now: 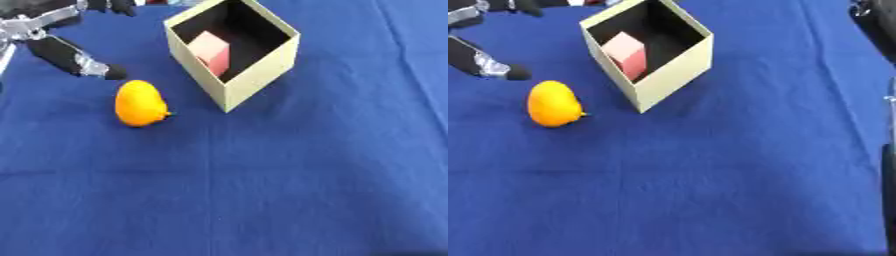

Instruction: Pick up objects on the table and place them in the box.

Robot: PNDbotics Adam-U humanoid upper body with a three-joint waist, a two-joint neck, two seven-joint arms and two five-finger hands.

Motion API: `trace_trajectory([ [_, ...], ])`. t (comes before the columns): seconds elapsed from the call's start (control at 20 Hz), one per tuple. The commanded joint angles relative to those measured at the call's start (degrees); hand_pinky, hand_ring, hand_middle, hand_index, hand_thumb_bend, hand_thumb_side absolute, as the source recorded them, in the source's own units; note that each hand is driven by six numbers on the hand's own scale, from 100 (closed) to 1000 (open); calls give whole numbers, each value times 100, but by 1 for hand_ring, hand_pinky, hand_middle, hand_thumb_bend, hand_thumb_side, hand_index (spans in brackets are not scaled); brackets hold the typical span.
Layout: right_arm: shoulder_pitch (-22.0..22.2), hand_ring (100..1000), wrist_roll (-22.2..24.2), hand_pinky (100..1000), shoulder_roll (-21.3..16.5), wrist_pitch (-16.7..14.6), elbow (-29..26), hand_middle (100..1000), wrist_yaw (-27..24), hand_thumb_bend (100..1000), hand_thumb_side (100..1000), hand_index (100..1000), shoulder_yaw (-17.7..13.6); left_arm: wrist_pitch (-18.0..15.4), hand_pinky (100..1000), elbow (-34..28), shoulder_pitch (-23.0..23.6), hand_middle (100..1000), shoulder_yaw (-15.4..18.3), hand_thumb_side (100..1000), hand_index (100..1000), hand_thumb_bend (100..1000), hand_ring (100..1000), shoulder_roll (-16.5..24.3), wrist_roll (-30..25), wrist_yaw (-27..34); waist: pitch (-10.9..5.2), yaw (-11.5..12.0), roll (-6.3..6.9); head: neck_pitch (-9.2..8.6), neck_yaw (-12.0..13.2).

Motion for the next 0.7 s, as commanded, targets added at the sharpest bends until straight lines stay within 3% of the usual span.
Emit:
trace_trajectory([
  [0.05, -62, 993, -27, 901, -39, -9, -96, 626, 43, 100, 659, 901, -29, -26, 747, 162, -79, 798, -19, 798, 862, 693, 799, 144, -281, -225, -171, 5, -23, 27, 17],
  [0.35, -38, 994, -25, 901, -13, -9, -126, 626, 38, 100, 659, 901, -25, -80, 768, 562, -117, 845, -156, 702, 892, 639, 815, 20, -741, -423, -183, 3, -13, 9, 11],
  [0.7, -7, 995, -22, 901, -8, -2, -157, 626, 18, 100, 659, 902, -23, 264, 800, 704, -141, 855, -293, 749, 900, 709, 824, -65, -971, -707, -190, 13, 6, 8, -7],
])
